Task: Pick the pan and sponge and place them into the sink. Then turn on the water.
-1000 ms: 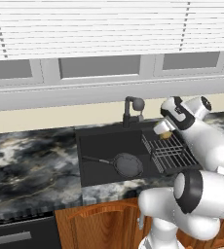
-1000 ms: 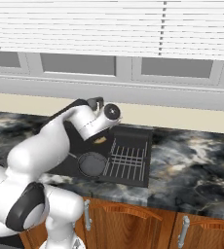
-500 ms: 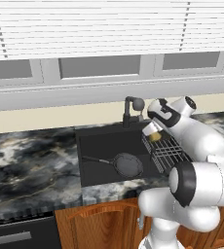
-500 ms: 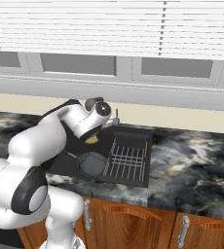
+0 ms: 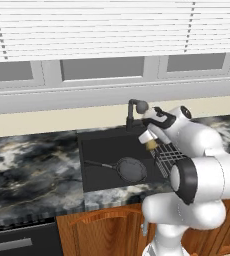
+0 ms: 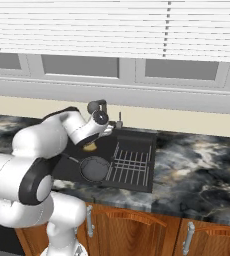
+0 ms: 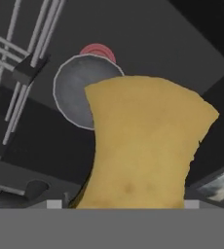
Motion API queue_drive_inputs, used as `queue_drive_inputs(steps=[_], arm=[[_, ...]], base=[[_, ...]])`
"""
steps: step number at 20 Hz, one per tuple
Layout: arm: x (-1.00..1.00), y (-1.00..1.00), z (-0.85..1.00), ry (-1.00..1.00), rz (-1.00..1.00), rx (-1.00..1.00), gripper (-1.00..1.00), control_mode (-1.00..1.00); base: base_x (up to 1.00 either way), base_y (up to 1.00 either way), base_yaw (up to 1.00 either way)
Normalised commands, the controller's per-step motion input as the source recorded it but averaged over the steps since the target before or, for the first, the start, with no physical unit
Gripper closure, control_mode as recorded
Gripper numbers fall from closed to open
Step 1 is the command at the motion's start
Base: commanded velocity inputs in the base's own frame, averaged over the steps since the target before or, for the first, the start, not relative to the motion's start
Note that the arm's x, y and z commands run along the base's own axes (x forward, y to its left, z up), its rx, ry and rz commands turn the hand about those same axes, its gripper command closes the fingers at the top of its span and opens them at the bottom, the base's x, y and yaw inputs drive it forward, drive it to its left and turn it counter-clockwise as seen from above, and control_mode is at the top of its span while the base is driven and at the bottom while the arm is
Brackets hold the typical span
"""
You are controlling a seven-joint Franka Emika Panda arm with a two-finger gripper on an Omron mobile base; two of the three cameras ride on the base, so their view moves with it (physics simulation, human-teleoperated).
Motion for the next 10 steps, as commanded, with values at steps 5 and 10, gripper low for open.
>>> queue_drive_inputs(steps=[5, 10], arm=[[0.33, 0.16, -0.3, 0.12, -0.06, 0.04, 1.0, -1.0], [0.13, 0.16, -0.33, 0.15, -0.02, 0.01, 1.0, -1.0]], base=[[0.0, 0.0, 0.0], [0.0, 0.0, 0.0]])
